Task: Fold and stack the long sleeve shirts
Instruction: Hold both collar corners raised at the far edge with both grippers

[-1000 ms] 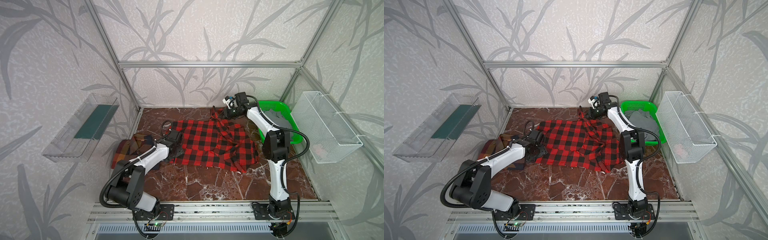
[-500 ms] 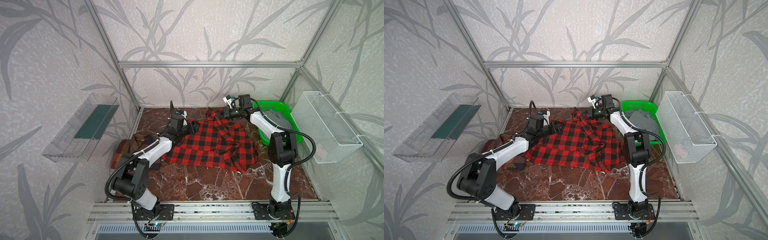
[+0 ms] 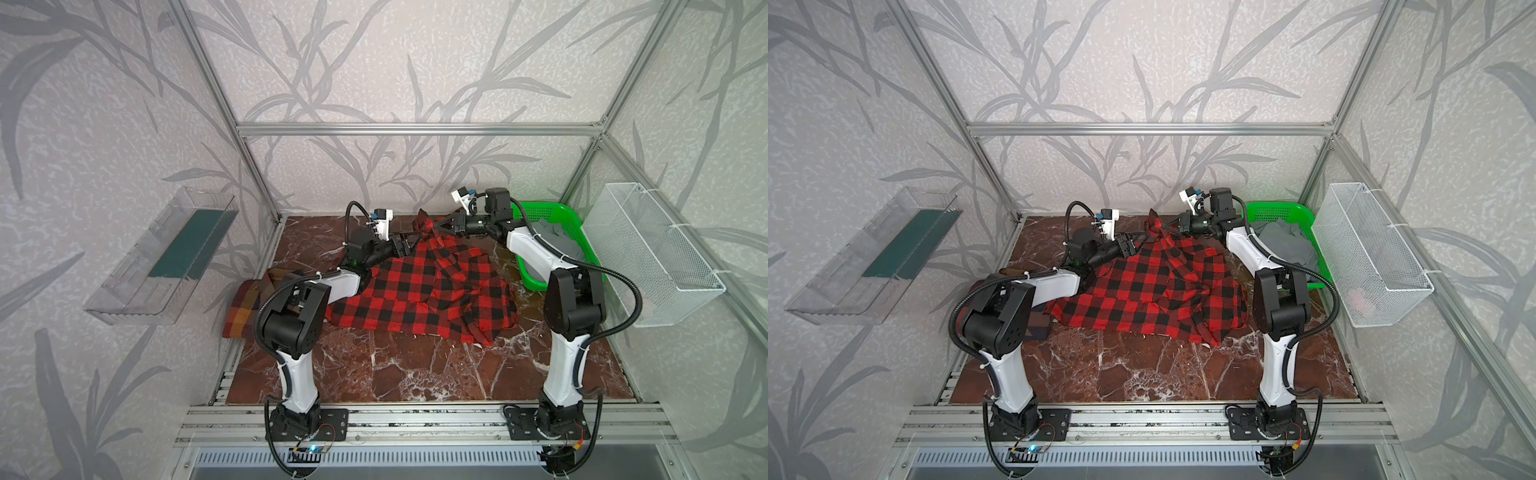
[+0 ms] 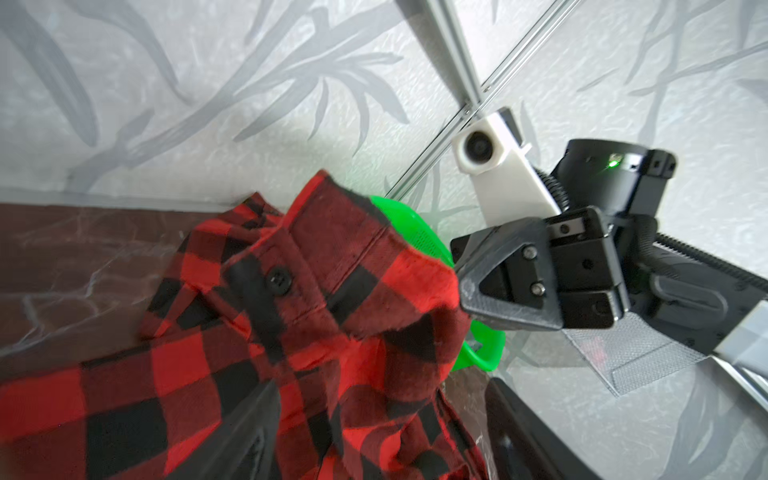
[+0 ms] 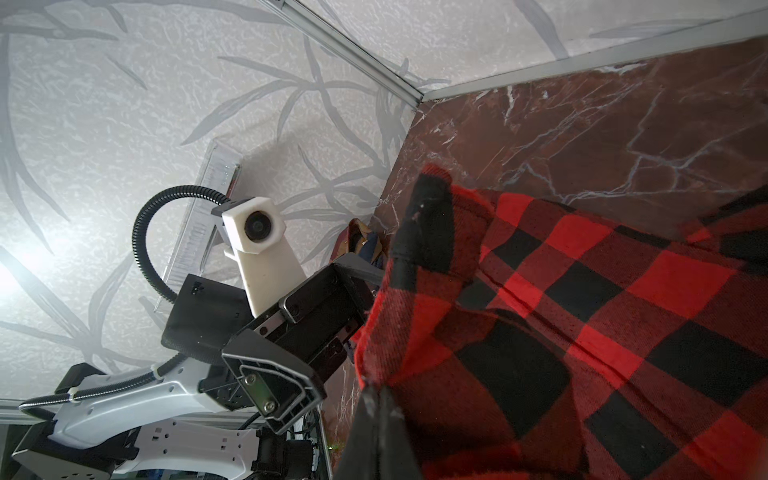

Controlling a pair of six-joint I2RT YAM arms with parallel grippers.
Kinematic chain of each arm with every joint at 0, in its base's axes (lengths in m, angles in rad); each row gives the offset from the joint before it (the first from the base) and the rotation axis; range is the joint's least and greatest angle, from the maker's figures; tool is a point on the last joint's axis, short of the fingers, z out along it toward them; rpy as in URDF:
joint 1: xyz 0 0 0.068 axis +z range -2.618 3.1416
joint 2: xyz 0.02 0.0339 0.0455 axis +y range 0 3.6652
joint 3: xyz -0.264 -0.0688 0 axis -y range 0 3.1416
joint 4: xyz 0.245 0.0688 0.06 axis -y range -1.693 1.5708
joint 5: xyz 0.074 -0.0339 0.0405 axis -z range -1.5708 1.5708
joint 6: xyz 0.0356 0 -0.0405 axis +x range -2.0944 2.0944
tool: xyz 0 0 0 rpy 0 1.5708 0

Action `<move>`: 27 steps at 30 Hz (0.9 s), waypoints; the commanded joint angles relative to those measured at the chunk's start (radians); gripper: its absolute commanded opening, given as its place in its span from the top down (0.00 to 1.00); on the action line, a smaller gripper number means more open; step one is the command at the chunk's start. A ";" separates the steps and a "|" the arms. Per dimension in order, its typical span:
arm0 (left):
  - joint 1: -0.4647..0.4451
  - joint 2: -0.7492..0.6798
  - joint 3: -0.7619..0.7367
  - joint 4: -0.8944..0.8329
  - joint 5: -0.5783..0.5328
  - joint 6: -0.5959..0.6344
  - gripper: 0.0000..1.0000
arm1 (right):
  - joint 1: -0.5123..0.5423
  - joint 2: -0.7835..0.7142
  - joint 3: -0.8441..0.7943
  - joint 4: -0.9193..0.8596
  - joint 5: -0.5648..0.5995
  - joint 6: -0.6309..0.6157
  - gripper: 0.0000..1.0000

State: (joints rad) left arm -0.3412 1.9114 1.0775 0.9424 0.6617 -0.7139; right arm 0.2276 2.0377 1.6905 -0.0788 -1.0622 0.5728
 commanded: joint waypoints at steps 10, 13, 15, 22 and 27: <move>0.008 0.022 -0.025 0.069 -0.038 0.004 0.13 | -0.002 -0.065 -0.018 0.081 -0.053 0.047 1.00; 0.009 0.035 -0.019 0.083 -0.067 -0.007 0.12 | -0.001 -0.070 -0.028 0.111 -0.064 0.059 1.00; 0.008 0.053 -0.002 0.120 -0.073 -0.045 0.12 | 0.001 -0.073 -0.031 0.117 -0.067 0.059 1.00; 0.000 0.088 0.010 0.222 -0.101 -0.133 0.13 | 0.002 -0.068 -0.039 0.174 -0.092 0.128 1.00; -0.001 0.110 0.002 0.260 -0.119 -0.162 0.17 | 0.002 -0.067 -0.054 0.243 -0.110 0.182 1.00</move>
State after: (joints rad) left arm -0.3393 2.0087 1.0653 1.1202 0.5571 -0.8425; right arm 0.2276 2.0243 1.6455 0.0860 -1.1362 0.7136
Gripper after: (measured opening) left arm 0.833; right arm 0.047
